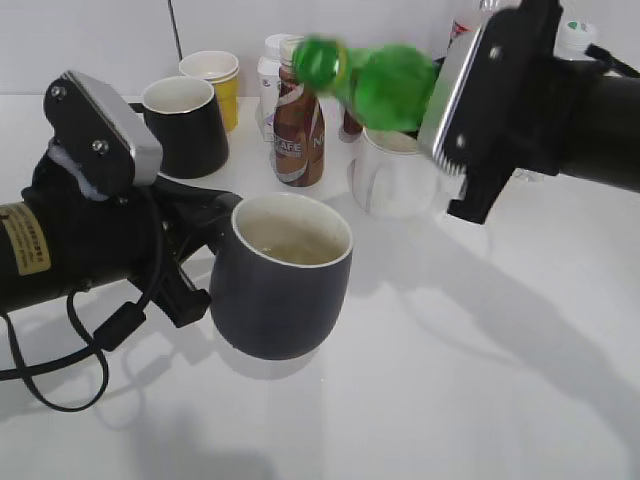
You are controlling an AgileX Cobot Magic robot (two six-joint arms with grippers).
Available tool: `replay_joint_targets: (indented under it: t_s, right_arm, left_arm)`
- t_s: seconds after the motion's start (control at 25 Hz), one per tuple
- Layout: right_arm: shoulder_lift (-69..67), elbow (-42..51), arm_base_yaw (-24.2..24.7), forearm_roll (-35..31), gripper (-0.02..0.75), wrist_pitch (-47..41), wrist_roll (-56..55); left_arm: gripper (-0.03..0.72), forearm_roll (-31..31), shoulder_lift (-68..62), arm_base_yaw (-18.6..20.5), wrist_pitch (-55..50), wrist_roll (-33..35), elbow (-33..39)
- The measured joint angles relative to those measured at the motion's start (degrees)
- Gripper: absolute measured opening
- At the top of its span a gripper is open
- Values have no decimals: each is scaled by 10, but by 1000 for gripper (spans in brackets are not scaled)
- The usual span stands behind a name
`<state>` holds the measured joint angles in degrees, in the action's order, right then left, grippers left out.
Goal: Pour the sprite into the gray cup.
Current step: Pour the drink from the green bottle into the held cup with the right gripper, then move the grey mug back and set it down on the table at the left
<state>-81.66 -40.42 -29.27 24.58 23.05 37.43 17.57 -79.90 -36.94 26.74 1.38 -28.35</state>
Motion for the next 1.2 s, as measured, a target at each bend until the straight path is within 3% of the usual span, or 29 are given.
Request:
replay_joint_targets:
  t_s: [0.2,0.36,0.56,0.76,0.92,1.2]
  right_arm:
    - [0,1,0,37,361,10,-295]
    - [0,1,7,33,361,22,-441]
    - [2,12,51,-40,360,29,-490]
    - [33,69,105,-61,360,61,-527]
    - [43,103,109,-52,360,72,-533]
    - [44,113,109,-40,360,90,-533]
  left_arm:
    - [53,-25,0,4,2,0,0]
    - [53,-117,-2,41,28,28,0]
    - [53,-176,-45,116,133,76,0]
    - [53,-213,-121,162,229,82,0]
    - [53,-216,-195,176,331,88,0]
    - [52,-219,-285,177,377,91,0]
